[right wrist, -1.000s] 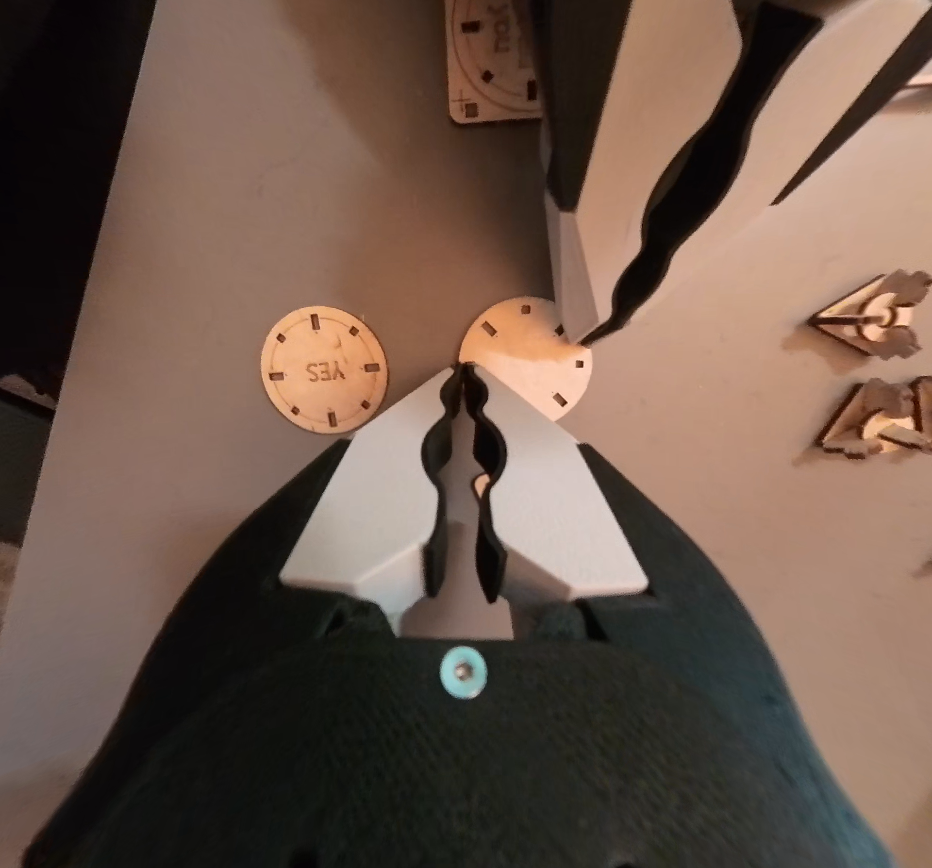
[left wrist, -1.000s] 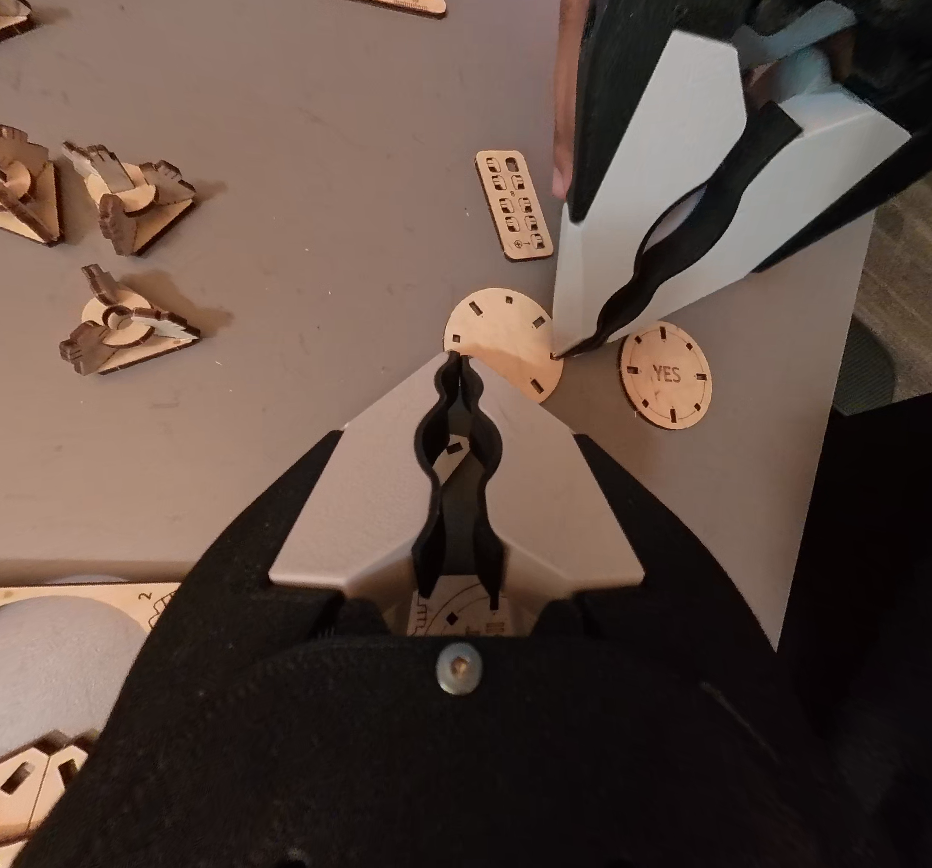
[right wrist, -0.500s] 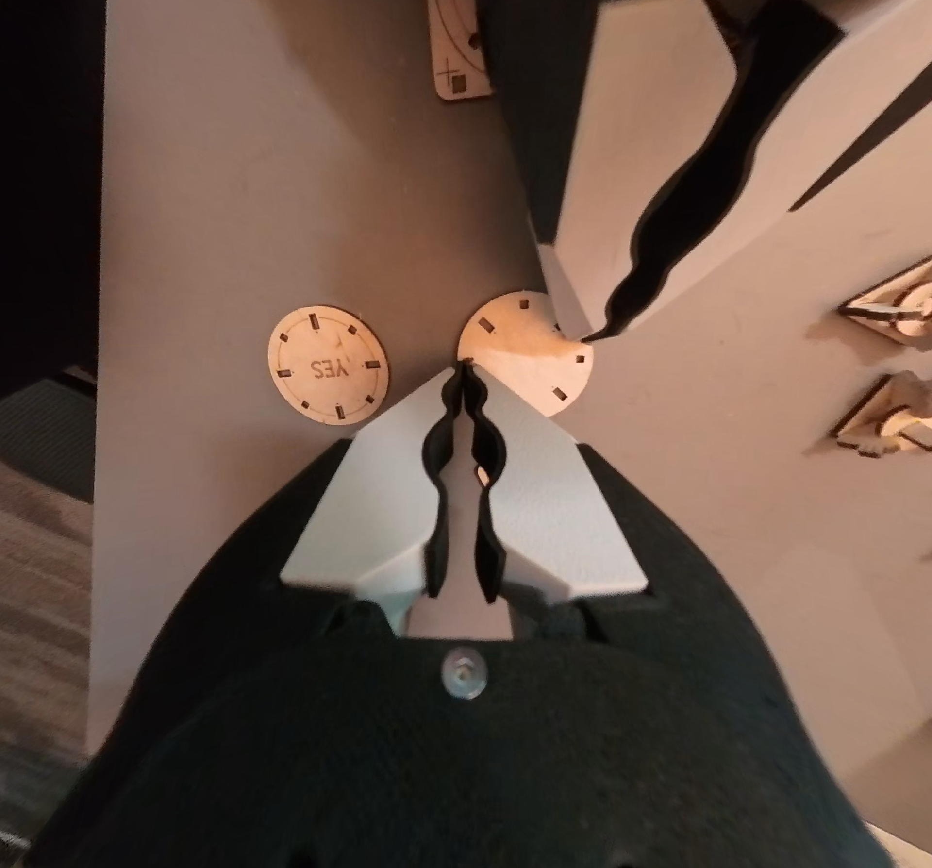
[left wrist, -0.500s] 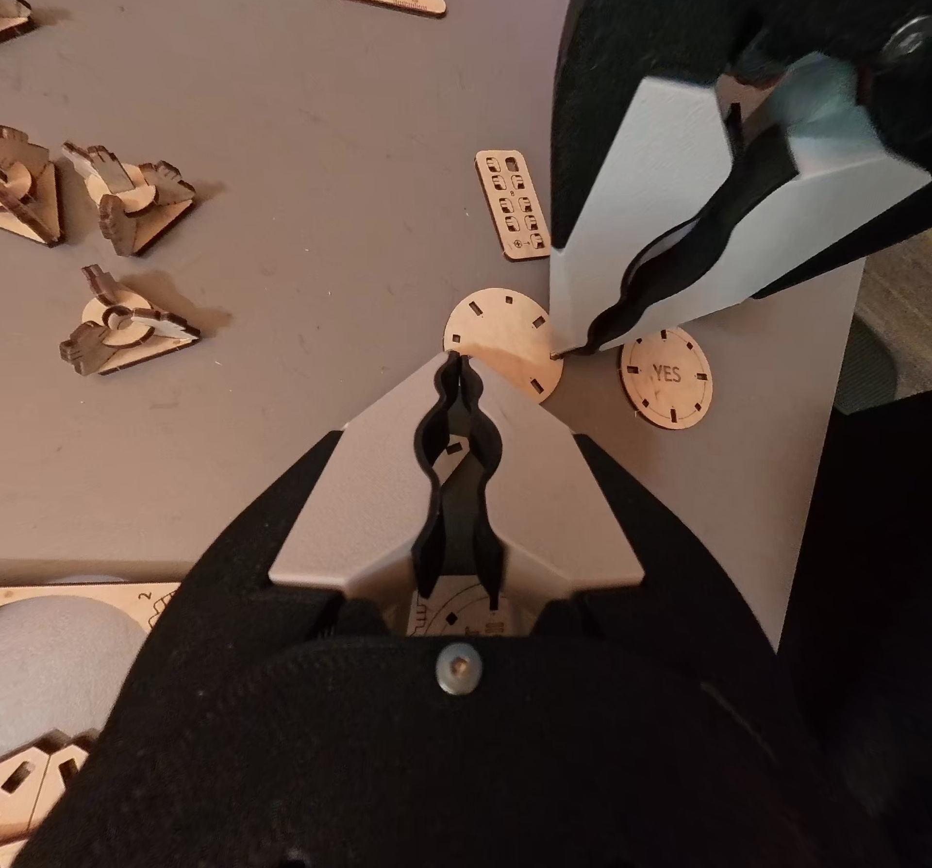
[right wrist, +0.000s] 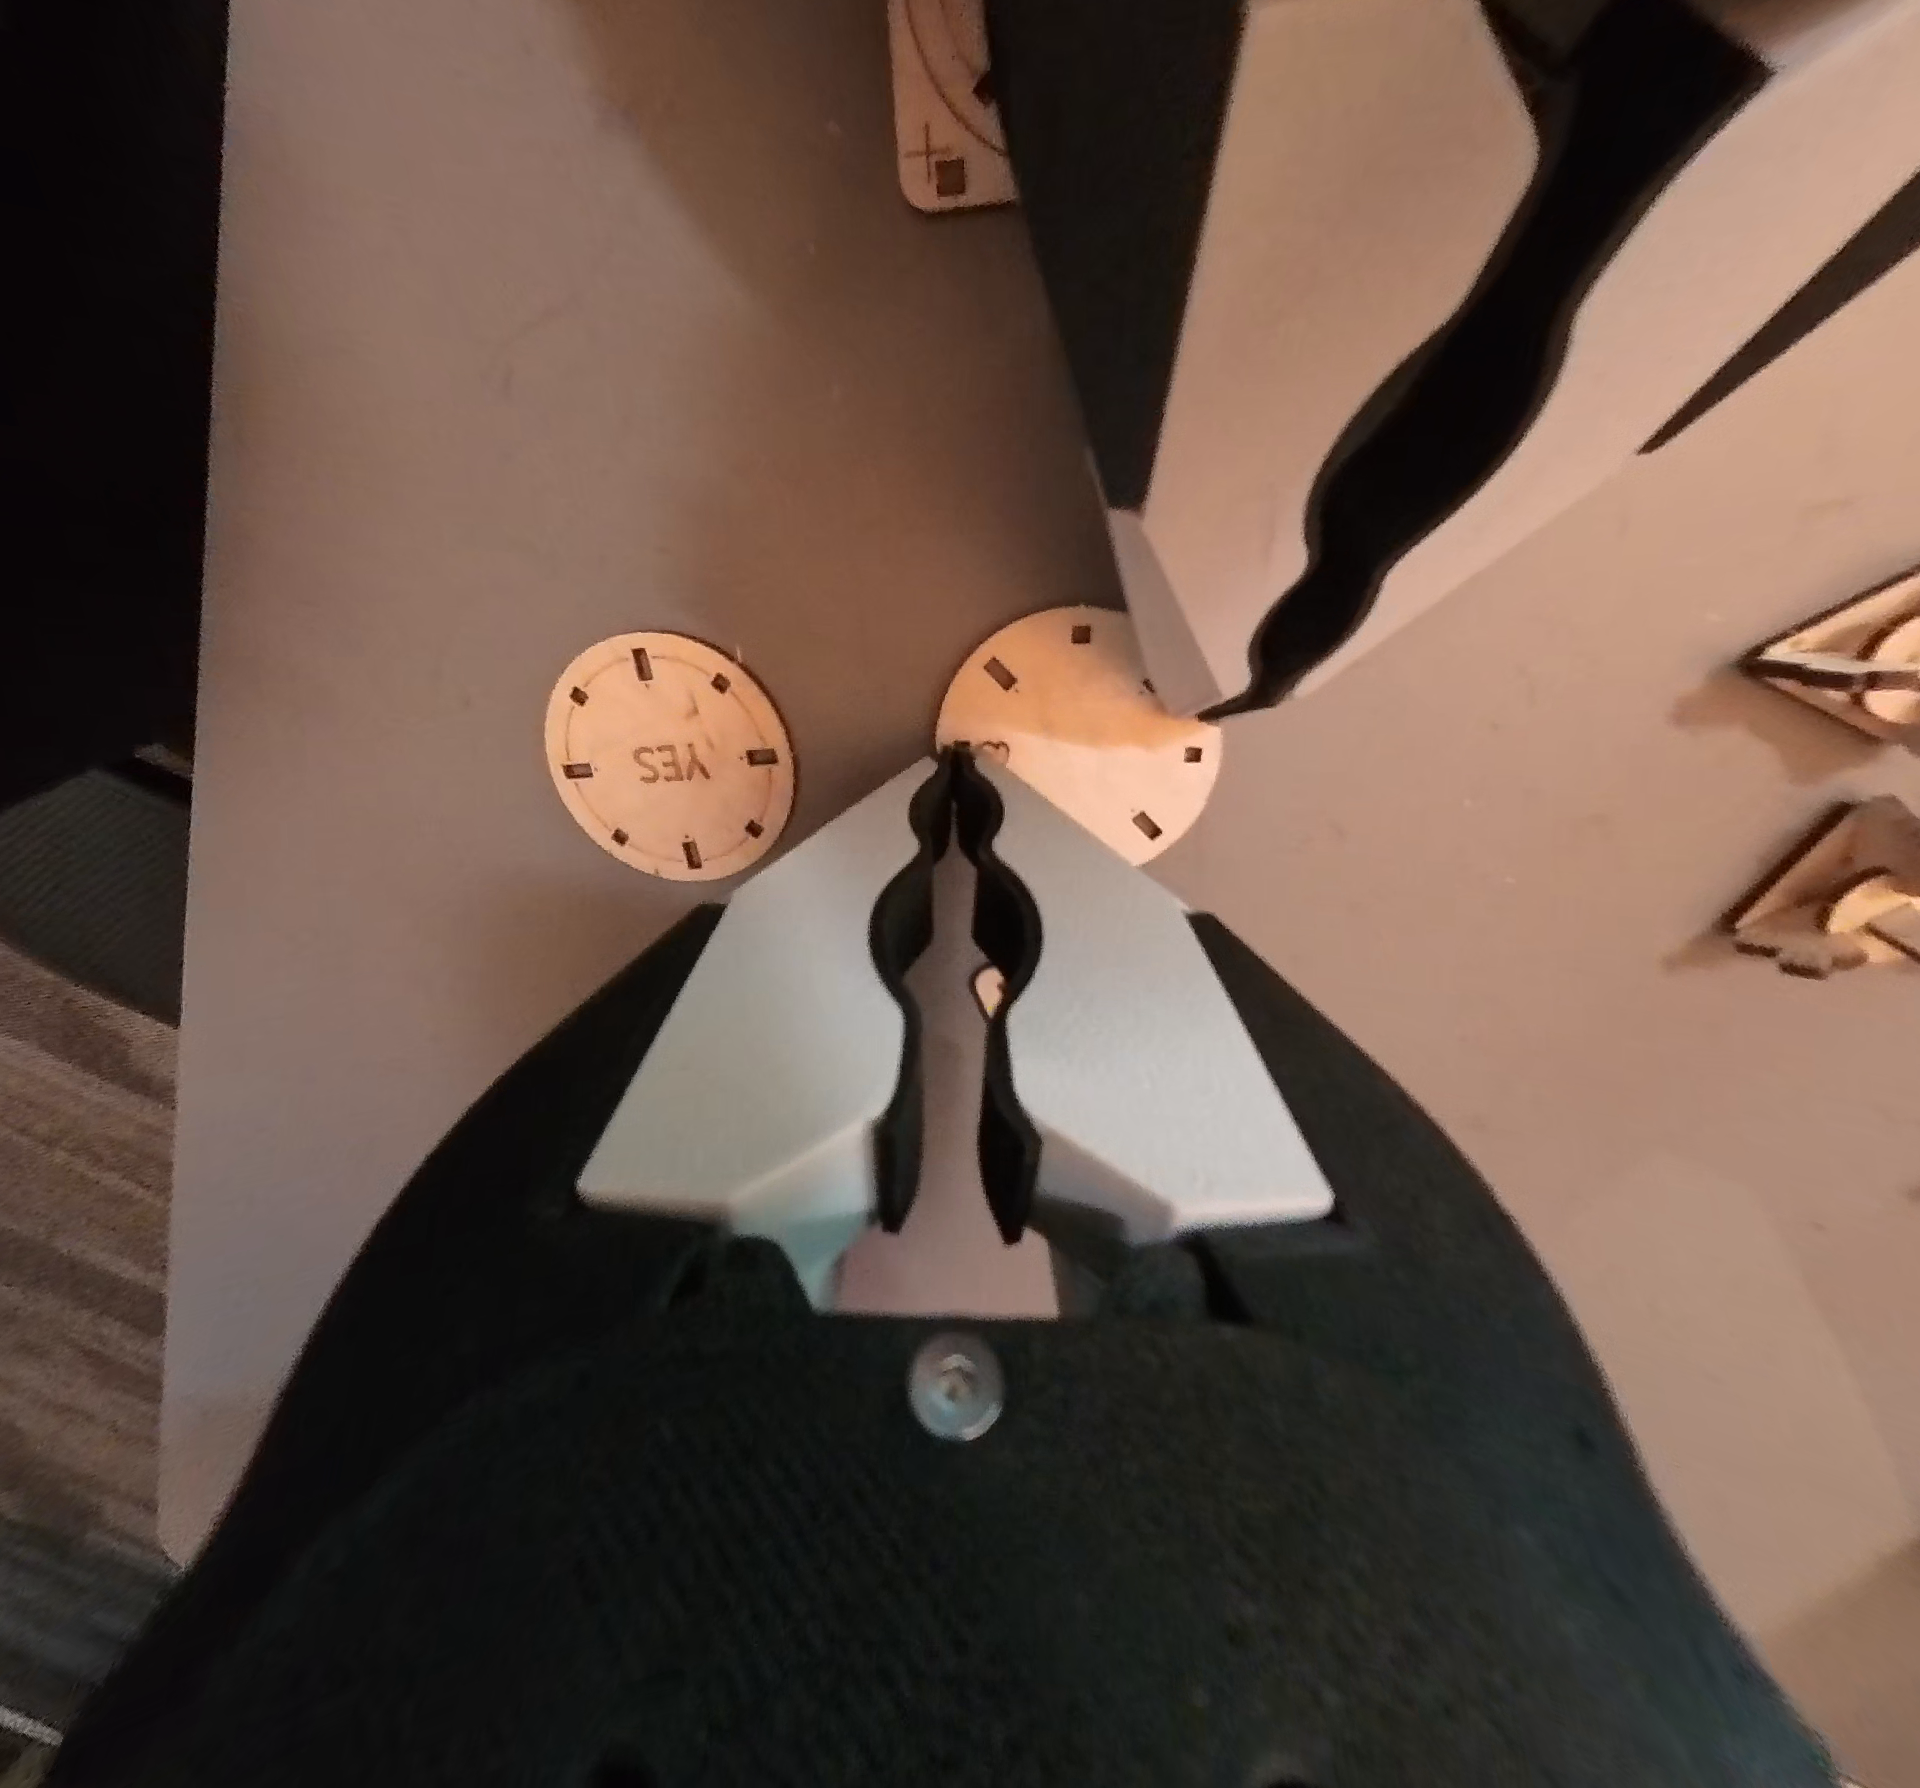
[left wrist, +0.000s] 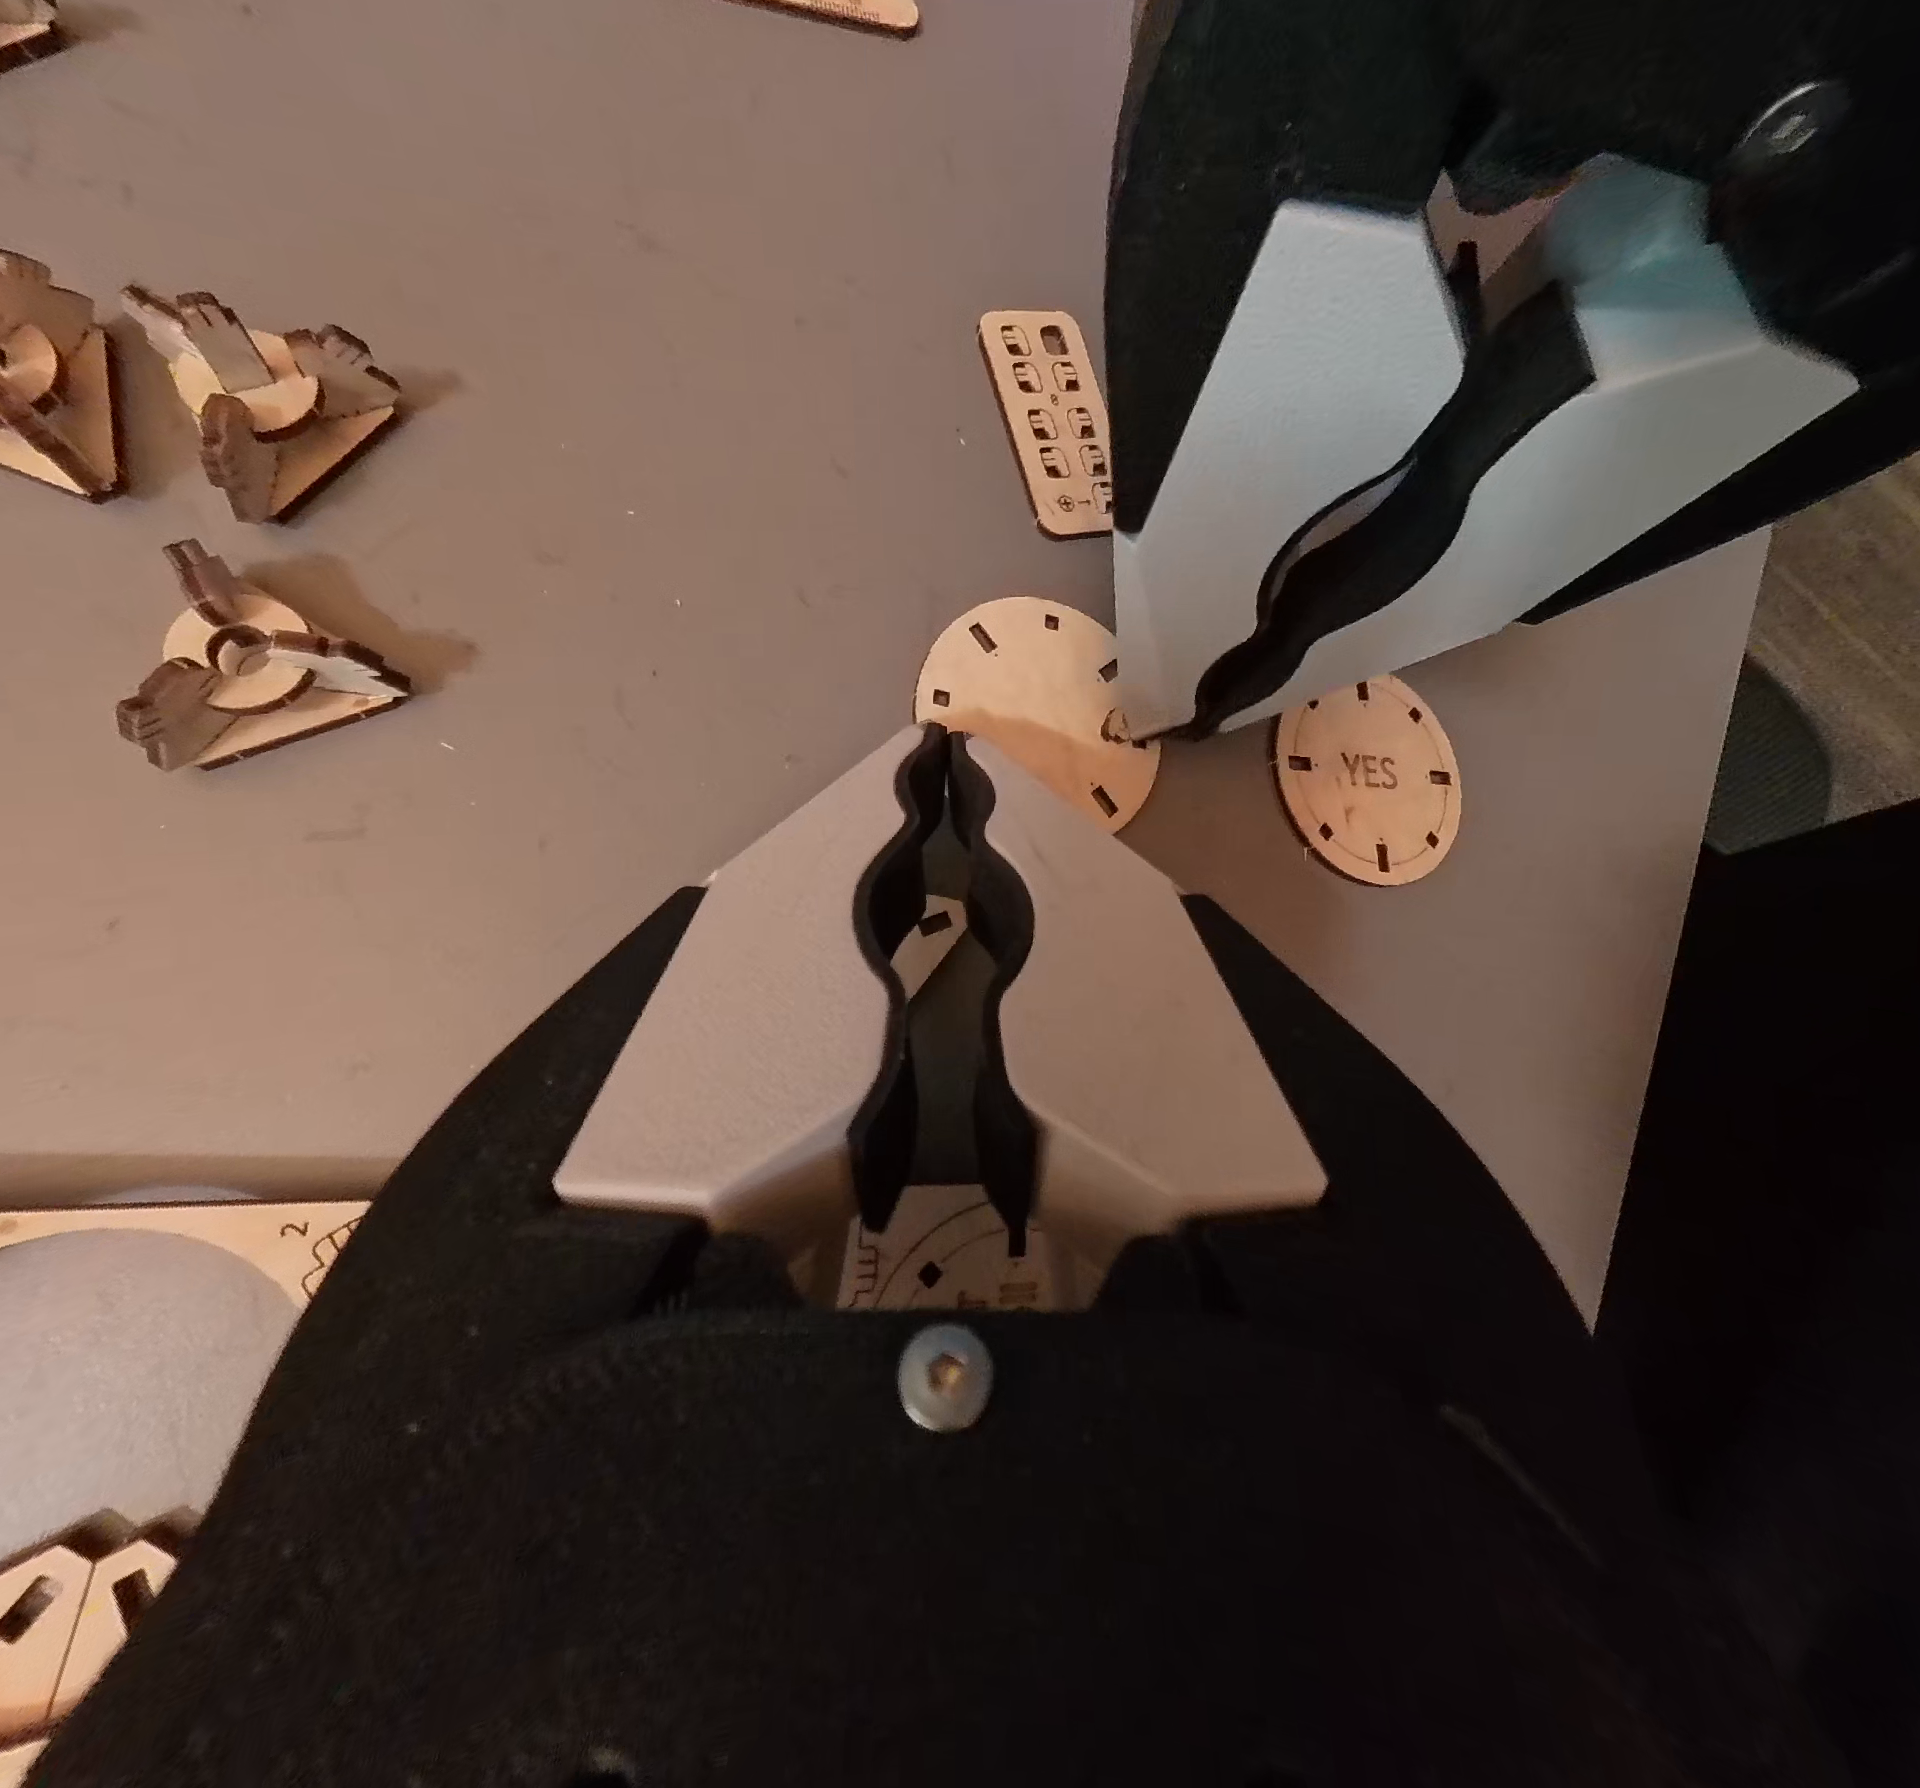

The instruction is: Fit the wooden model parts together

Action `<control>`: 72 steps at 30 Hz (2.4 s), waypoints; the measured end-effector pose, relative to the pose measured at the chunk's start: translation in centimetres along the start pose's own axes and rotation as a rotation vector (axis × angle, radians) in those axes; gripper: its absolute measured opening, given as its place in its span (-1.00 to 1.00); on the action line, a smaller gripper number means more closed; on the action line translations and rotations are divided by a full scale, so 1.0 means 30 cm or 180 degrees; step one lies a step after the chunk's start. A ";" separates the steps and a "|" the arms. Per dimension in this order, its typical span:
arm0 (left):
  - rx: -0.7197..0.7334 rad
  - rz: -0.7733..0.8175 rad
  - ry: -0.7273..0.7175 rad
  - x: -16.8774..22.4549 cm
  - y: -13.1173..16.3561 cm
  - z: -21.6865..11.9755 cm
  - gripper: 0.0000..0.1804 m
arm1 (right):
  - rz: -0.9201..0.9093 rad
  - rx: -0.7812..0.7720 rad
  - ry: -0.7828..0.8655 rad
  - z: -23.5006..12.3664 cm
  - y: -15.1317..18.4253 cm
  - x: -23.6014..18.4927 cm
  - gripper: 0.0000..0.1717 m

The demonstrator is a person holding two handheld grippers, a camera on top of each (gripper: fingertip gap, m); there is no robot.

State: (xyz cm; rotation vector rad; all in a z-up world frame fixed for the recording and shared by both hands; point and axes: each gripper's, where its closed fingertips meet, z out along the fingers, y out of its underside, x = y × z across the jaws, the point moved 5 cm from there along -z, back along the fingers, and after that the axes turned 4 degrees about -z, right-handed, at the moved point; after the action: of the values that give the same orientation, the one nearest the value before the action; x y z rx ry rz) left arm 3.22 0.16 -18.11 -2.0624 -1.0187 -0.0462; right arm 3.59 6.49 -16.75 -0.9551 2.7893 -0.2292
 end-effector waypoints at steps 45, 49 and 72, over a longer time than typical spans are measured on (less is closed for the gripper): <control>0.1586 -0.0287 0.1138 0.072 -0.135 -0.177 -0.93 | 0.0540 0.1338 0.2341 -0.275 -0.034 0.010 -0.99; 0.1744 -0.0658 0.1872 0.085 -0.141 -0.205 -0.87 | 0.0257 0.1465 0.2667 -0.310 -0.068 -0.035 -0.99; 0.1899 -0.0246 0.2299 0.136 -0.129 -0.256 -1.00 | 0.0518 0.2012 0.2199 -0.347 -0.054 -0.114 -1.00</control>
State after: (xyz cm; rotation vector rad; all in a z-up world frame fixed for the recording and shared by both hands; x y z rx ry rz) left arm 5.66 -1.13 -8.99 -1.2965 -0.5575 -0.4391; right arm 4.89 8.23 -5.88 -0.5431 2.9694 -1.5546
